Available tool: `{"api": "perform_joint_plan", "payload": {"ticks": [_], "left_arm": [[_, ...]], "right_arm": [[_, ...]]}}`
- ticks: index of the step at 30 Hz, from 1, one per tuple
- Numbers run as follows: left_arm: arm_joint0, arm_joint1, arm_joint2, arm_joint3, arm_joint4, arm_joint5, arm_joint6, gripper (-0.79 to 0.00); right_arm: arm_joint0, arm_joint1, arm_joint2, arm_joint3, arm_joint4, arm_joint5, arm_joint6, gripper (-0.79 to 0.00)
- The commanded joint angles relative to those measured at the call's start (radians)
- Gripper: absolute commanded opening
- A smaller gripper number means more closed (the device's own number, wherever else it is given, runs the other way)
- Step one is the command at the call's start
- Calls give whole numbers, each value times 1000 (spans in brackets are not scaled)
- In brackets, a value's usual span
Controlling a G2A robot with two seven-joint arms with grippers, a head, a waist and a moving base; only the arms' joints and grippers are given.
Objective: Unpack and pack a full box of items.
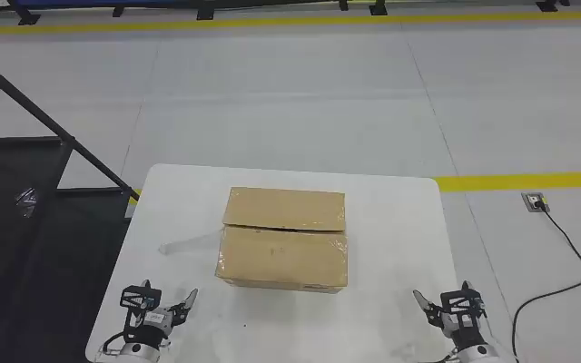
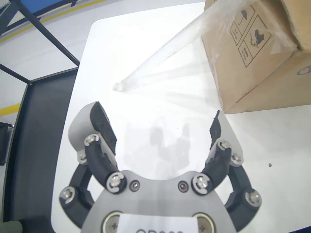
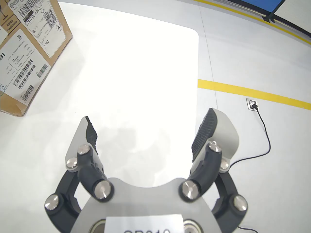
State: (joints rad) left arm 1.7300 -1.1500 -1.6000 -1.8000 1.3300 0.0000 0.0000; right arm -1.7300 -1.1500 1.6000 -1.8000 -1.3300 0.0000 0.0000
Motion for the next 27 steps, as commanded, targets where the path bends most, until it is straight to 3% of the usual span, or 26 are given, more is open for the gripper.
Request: {"api": "perform_joint_plan", "payload": {"ticks": [1, 20, 27], "left_arm": [[0, 0, 0, 0, 0, 0, 0, -1], [0, 0, 0, 0, 0, 0, 0, 0], [-13, 1, -65, 5, -63, -52, 73, 0]], "right_arm": [[0, 0, 0, 0, 0, 0, 0, -1], [0, 0, 0, 0, 0, 0, 0, 0], [63, -10, -109, -68, -70, -14, 53, 0]]}}
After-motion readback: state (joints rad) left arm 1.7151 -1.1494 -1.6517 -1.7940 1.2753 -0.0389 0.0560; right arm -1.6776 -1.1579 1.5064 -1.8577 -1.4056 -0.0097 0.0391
